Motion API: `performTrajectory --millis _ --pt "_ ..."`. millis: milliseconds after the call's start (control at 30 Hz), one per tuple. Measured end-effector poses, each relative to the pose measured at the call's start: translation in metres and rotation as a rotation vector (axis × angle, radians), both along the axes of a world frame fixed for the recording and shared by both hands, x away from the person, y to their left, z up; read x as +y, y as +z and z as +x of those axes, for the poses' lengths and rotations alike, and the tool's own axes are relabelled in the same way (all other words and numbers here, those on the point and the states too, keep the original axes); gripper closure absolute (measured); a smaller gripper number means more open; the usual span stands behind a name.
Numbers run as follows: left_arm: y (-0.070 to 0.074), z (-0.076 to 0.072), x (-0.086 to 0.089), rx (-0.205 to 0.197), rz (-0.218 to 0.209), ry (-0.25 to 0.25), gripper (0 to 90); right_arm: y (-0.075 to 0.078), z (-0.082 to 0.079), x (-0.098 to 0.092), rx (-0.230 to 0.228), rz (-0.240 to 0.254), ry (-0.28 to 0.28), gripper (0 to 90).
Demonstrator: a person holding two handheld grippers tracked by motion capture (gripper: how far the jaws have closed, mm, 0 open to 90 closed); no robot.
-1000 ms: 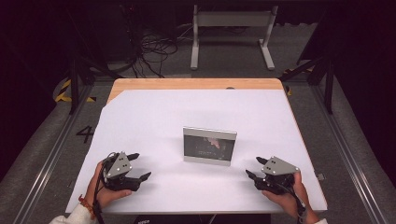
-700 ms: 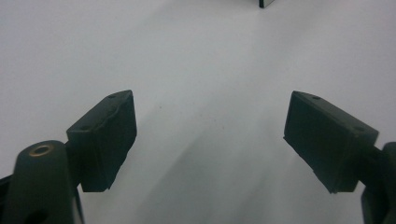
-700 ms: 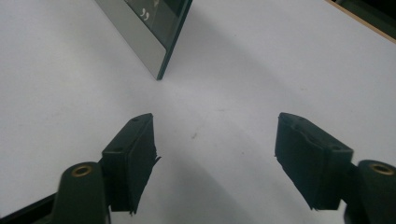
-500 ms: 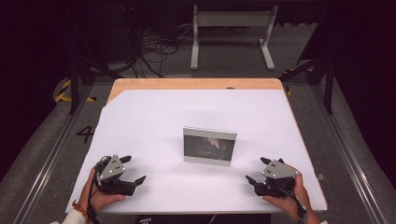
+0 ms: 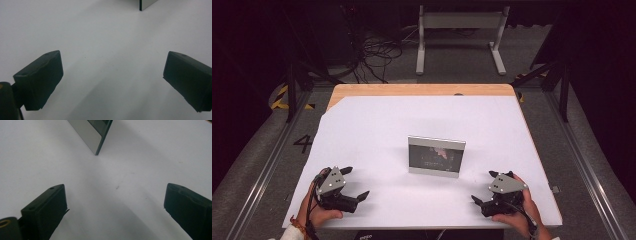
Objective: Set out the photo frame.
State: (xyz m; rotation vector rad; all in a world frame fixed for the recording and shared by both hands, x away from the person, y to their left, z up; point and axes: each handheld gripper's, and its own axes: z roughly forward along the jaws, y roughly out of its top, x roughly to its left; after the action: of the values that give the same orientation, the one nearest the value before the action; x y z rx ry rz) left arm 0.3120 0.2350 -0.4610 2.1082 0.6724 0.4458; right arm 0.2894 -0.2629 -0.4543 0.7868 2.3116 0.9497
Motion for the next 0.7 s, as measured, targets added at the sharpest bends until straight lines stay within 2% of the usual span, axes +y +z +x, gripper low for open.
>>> performTrajectory --millis 133,233,433,600,700 --pt "0.0016 -0.0019 0.0005 -0.017 0.014 -0.012 3.2 -0.0003 -0.0003 0.0020 -0.008 -0.010 -0.020 5.9" --pt "0.0013 -0.0016 -0.0006 -0.019 0.029 -0.004 4.0 -0.0010 -0.0005 0.0032 -0.006 -0.022 -0.015 6.7" --pt "0.0011 -0.0008 -0.0026 -0.018 0.034 -0.003 4.4 -0.0034 -0.0006 0.0058 -0.009 -0.053 -0.003 7.5" --pt "0.0007 -0.0002 -0.0039 -0.023 0.062 0.008 4.4 -0.0037 -0.0003 0.0054 -0.008 -0.050 -0.008 7.5" --pt "0.0008 -0.0001 -0.0043 -0.022 0.063 0.007 4.4 -0.0039 -0.0003 0.0054 -0.006 -0.051 -0.011 7.4"
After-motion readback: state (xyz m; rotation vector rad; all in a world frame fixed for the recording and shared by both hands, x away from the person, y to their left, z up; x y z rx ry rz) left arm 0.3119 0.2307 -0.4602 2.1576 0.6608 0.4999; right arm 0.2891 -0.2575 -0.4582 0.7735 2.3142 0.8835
